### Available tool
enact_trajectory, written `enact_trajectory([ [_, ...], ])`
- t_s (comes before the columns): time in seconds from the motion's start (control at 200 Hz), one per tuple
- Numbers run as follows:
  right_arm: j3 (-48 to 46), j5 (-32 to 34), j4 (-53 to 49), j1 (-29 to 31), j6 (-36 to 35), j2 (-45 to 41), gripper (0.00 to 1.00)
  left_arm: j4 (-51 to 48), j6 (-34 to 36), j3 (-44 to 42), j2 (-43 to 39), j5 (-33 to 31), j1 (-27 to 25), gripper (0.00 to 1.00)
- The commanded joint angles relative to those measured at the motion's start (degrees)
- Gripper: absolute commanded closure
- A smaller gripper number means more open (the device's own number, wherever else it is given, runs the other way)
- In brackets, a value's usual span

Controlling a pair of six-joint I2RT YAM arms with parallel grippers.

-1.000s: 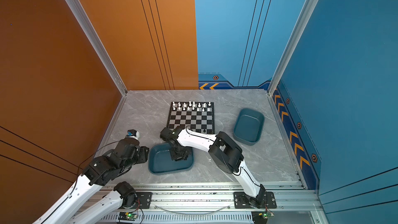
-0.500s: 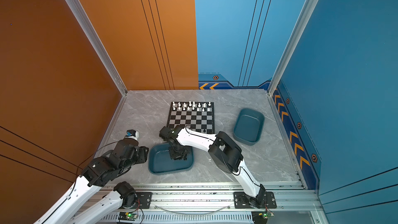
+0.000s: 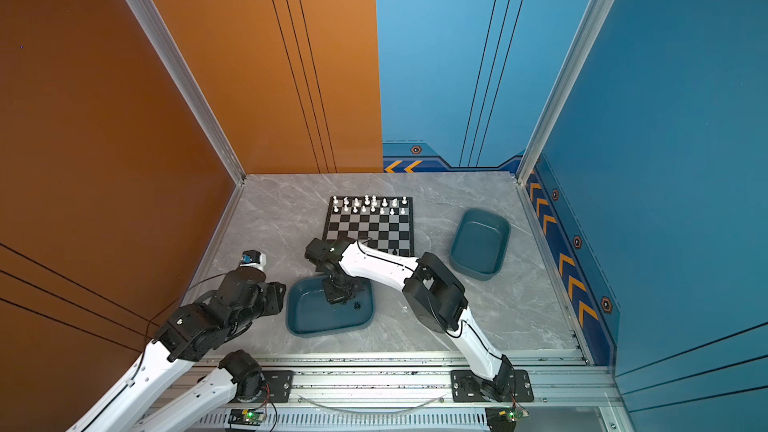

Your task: Set up the chess pieces on the board

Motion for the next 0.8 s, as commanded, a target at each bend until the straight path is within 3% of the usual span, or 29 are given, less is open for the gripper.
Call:
enact_trajectory([
  [0.0,3.6,1.7,-4.0,-1.2,-1.2,-2.1,0.92,-1.4,-0.4,1.8,-0.1,-1.7,0.1,0.54],
  [0.305,11.4,5.6,-12.4,-7.6,-4.6,-7.1,0.92,-1.2,2.1,4.0,2.7,-3.3,1.6,0.52],
  [0.586,-0.4,8.8,-12.3,-16.4,-8.2,-15.3,0.92,4.1,3.0,5.1,7.6,-1.4,2.3,0.52],
  [0.796,-6.9,9.1,-9.9,-21.6,-10.0,-16.3,0.92,7.6,4.1,7.0,13.0,0.3,2.3,0.53],
])
